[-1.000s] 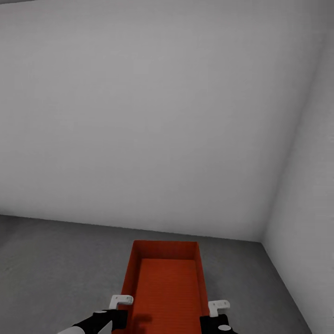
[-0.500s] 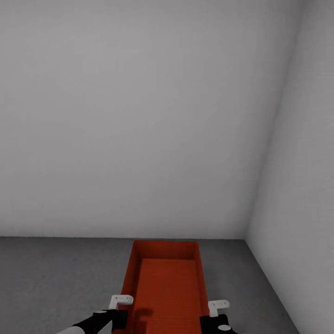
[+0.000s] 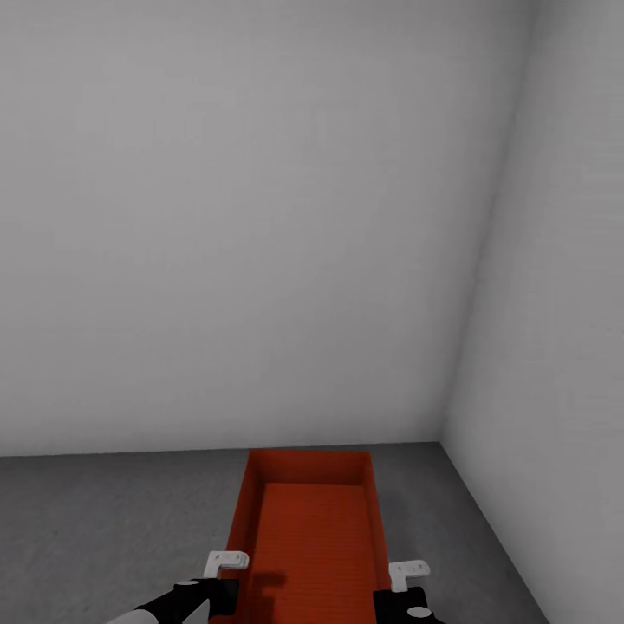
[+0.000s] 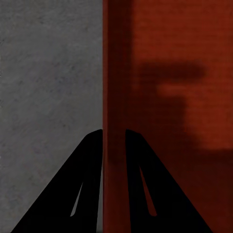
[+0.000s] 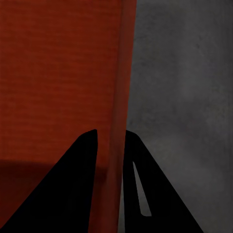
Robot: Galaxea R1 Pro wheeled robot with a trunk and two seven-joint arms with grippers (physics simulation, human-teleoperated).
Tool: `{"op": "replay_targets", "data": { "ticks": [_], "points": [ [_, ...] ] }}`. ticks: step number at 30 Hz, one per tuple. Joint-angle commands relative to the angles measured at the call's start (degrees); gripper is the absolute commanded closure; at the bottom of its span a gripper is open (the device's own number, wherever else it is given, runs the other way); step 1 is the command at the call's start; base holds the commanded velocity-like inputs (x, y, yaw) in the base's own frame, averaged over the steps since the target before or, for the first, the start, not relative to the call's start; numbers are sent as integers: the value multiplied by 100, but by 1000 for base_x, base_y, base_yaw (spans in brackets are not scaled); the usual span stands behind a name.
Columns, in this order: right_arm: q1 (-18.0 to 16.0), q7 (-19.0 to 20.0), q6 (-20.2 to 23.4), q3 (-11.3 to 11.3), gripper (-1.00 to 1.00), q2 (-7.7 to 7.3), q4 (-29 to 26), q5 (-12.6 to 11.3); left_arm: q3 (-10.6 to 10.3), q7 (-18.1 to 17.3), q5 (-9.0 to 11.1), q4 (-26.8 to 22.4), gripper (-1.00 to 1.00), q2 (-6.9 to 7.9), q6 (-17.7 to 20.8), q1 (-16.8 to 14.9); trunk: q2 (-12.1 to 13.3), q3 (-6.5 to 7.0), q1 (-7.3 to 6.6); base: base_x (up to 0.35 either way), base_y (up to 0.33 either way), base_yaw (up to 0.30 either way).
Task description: Move the two storage containers from the living room to the garage. In the garage, place one container on the floor and stack the other container on top of it (either order is fine).
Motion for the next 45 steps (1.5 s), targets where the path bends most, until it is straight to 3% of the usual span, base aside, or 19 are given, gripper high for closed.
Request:
{"op": "replay_targets", "data": {
  "ticks": [1,42,45],
  "points": [
    [-4,-28,-34,81,100,-122,15,-107,-86,93,-65,-9,100,5,26,-4,-4,-7,0,0,0,-2],
    [-4,-28,-33,81,100,-151,15,-107,-84,110,-9,-9,100,-4,26,-4,-4,-7,0,0,0,55],
    [-4,-28,-33,81,100,-149,15,-107,-83,108,-8,-9,100,-4,26,-4,-125,-61,66,0,0,0]
  ]
}}
